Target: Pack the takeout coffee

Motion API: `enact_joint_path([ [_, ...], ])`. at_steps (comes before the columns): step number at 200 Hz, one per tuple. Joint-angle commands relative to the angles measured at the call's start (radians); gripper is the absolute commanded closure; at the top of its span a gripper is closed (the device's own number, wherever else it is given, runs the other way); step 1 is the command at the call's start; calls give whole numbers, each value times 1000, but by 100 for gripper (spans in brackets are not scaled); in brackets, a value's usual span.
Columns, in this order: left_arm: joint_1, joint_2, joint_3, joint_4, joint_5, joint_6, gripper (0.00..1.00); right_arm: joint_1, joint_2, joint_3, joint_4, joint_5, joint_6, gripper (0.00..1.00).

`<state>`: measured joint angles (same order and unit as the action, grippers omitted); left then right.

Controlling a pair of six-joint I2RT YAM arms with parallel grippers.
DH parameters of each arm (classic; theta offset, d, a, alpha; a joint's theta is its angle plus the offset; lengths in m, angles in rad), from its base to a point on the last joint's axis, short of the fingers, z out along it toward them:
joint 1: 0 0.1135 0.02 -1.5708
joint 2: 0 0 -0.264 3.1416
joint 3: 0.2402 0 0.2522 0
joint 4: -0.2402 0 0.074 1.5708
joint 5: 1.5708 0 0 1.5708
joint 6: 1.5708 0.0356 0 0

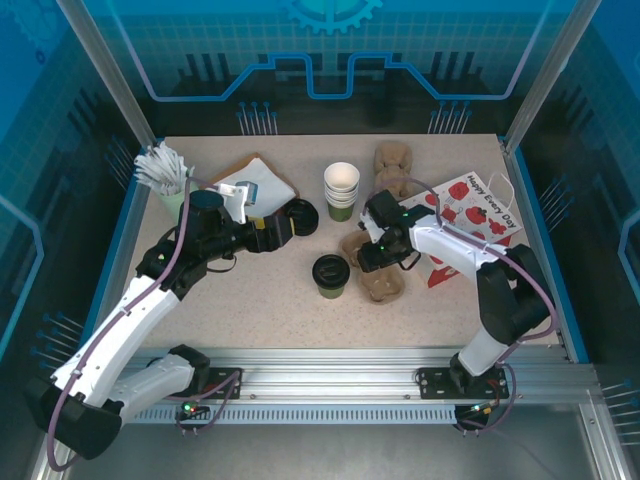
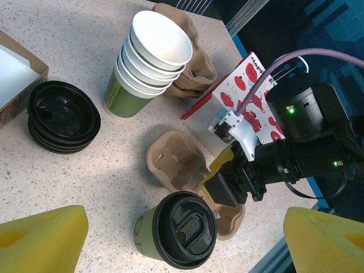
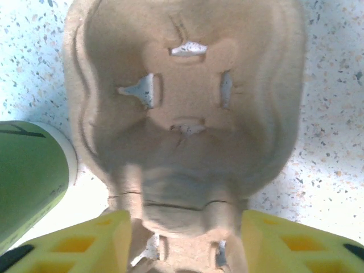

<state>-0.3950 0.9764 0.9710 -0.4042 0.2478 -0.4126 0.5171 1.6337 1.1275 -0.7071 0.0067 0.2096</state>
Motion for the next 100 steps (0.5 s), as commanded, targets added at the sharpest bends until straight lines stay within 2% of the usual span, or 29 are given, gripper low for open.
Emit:
enact_joint_path([
  [1,-4,5,-18,39,-5,13,10,3,-83,46,-44,-10,-12,38],
  [35,-16,11,-27,92,3,-21,10,-95,-214,144,-161,59,-50,32],
  [65,-70,31,-37,198,1,-52,10,-350,-271,237,-161,64,-72,26],
  [100,-137,100,-3,251,17,-55,10,-592,-150,375,-149,108,-89,19],
])
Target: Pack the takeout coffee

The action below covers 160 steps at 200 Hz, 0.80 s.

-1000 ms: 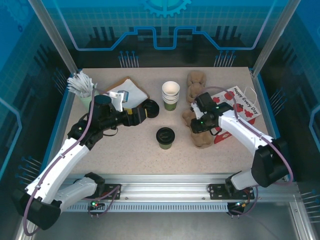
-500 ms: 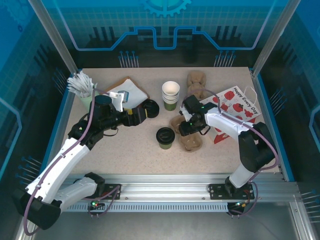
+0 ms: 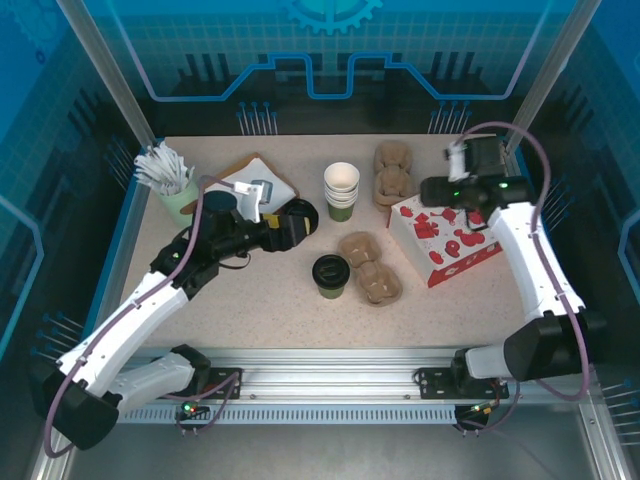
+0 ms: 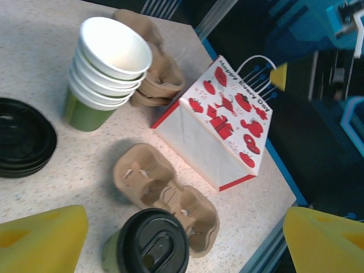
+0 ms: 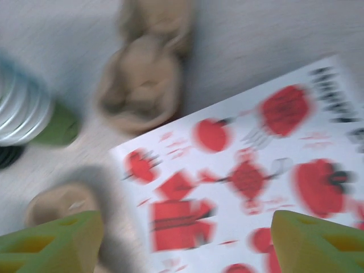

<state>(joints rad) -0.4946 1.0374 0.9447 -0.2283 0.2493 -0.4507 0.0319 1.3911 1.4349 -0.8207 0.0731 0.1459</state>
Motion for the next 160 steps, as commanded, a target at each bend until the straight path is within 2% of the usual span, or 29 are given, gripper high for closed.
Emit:
enact_joint_path([
  [1,-39,40,24,74,16,-16,10,-114,96,71,-36,44,-25,19],
  [26,-58,55,39,72,12,9,10,-201,154,127,-17,68,-17,17],
  [86,-58,66,39,57,-5,56,9,-259,274,223,-45,246,-95,16],
  [111,-59,82,43,60,-7,68,9,-267,353,281,-68,300,-135,18],
  [139,-58,102,49,62,-1,70,9,-273,447,340,-106,307,-156,32],
  [160,-59,111,55,61,1,69,9,-273,494,374,-124,318,-163,56],
])
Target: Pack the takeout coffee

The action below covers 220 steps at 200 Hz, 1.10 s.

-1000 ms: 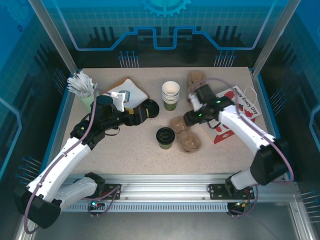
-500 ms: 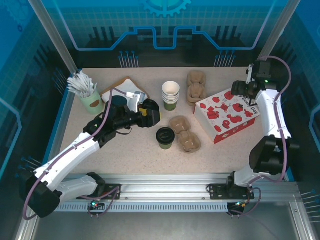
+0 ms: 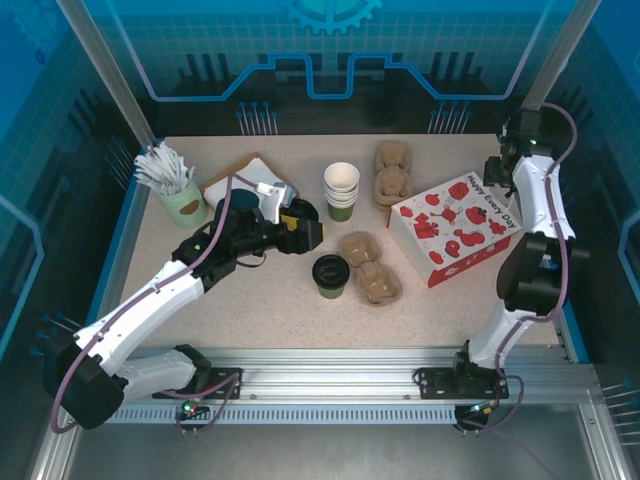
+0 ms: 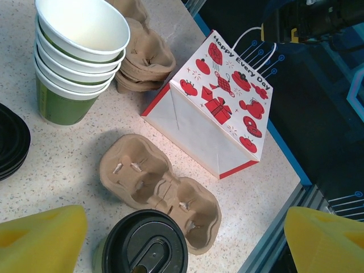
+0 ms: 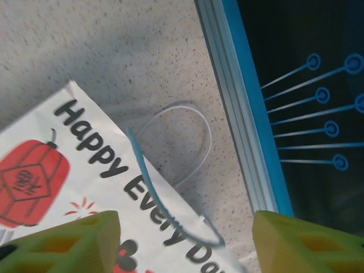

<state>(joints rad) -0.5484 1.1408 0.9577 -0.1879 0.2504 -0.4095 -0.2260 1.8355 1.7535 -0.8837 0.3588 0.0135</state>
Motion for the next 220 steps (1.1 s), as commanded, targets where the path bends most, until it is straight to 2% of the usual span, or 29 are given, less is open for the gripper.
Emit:
enact_joint_path([
  [1,-4,7,42,20,0,27,9,-16,51,58,-63,32,-31,58],
  [20,-5,10,49,15,0,29,9,-6,53,91,-78,43,-42,79],
  [39,-5,14,54,16,1,26,8,26,22,119,-92,95,-67,95],
  [47,-5,17,57,15,3,24,8,42,6,135,-105,126,-82,99],
  [110,-5,29,67,-21,-20,47,9,232,-152,202,-122,458,-245,100],
  [148,-5,50,68,-25,-25,49,9,407,-228,157,-77,621,-339,99],
  [188,-4,57,61,-28,-27,44,9,575,-308,47,-146,640,-233,97],
  [220,-5,54,64,-41,-26,45,9,669,-334,-25,-220,650,-145,96],
])
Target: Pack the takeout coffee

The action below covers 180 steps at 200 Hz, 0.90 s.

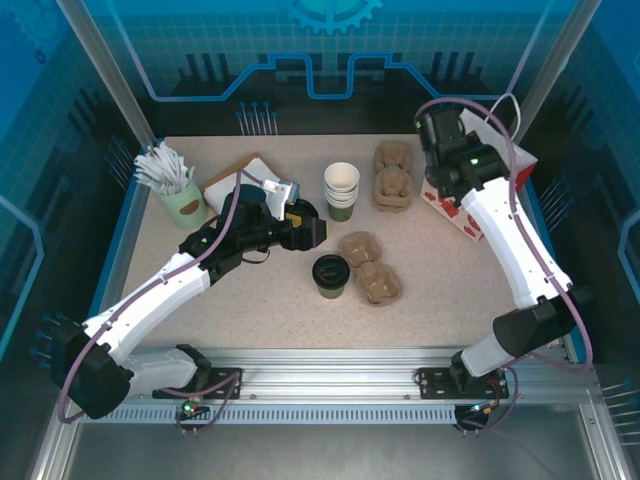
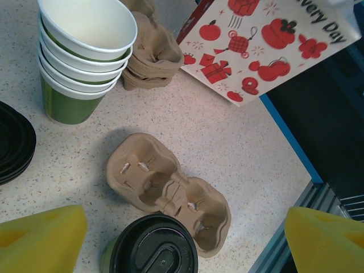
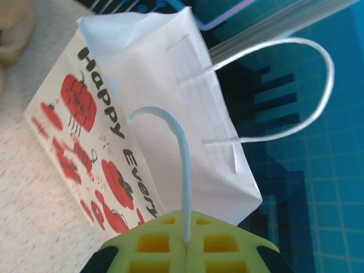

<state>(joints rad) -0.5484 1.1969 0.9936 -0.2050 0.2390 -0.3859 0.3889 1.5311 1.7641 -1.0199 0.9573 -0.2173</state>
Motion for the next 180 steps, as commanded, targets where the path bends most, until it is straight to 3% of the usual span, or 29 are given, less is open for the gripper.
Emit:
enact_joint_path([
  [1,-4,-2,28,-24,-15,21,9,57,-29,-36,-87,52,88,96],
  [57,-5,-17,22,-22,-11,7,9,153,-19,0,-221,44,177,95],
  [180,-4,-29,25,-24,-10,-12,9,241,-38,87,-370,-91,266,93],
])
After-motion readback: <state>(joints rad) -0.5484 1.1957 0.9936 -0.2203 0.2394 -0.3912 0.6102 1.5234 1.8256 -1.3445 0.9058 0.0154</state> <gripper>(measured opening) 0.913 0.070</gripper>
